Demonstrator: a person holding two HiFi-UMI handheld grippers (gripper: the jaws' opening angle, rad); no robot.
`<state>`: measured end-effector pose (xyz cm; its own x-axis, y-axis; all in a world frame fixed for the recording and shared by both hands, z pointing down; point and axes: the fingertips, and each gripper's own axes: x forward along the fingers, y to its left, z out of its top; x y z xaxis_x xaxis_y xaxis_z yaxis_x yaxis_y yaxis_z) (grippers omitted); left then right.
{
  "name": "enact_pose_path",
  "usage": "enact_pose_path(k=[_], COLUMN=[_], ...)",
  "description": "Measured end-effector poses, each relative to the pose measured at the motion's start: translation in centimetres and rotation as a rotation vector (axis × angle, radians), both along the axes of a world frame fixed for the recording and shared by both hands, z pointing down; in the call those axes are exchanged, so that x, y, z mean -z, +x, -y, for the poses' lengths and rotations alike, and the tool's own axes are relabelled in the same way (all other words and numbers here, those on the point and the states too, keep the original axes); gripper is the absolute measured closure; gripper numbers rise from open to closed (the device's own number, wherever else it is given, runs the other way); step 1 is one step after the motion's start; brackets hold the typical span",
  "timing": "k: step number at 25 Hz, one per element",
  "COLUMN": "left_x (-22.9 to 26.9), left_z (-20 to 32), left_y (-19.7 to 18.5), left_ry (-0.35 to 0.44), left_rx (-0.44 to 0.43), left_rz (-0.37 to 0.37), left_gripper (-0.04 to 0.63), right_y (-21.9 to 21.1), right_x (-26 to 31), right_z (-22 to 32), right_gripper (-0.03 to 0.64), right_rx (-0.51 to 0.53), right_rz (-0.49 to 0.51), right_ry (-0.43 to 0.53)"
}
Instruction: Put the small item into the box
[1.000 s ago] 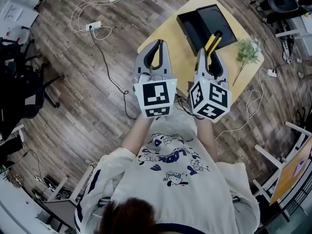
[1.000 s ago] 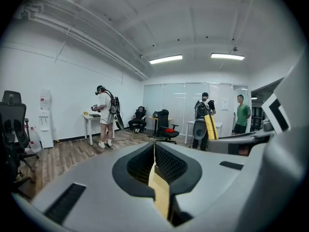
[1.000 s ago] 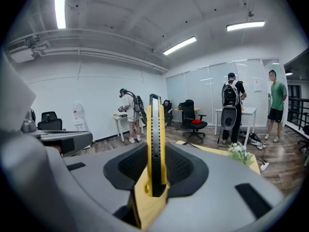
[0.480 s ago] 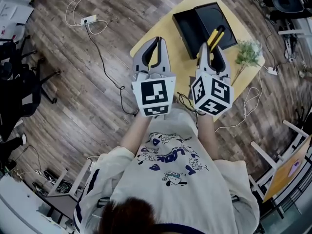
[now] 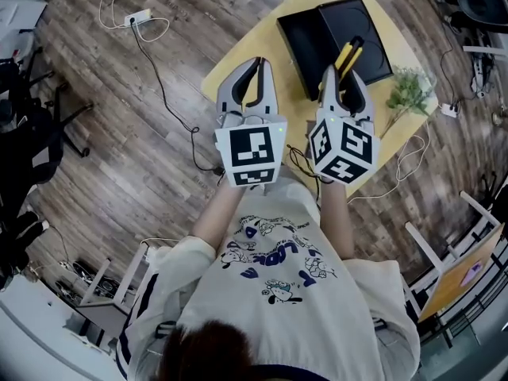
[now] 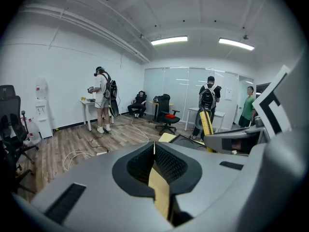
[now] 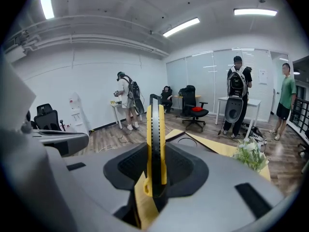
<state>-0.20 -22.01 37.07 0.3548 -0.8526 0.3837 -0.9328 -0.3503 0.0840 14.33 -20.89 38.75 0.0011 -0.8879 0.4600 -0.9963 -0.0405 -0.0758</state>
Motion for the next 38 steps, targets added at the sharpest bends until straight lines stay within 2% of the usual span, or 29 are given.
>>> enact_pose_path(k=[4,17,38], left_x=[-1.7,-5.9,-11.7], left_z=[0.9,3.4,3.6], left_y=[0.6,1.8,3.0], left_ry=[-0.047,-0.119,-0.24], left_rx=[0.002,0.009,0.013], left_rz=[-0.004,0.022,0.033], left_gripper=[0.575,0.575,0.575], right_y=[0.5,1.3,1.2], right_x=[-1.9,-6.7,-14.5], right_z=[1.0,3.4,4.0], right_gripper=[0.489,0.489,0.489], right_rx=[0.003,0.051,0.181], right_rz=[0.009,-0.011,-0.079], right_ry=[-0.045,-0.147,-0.422])
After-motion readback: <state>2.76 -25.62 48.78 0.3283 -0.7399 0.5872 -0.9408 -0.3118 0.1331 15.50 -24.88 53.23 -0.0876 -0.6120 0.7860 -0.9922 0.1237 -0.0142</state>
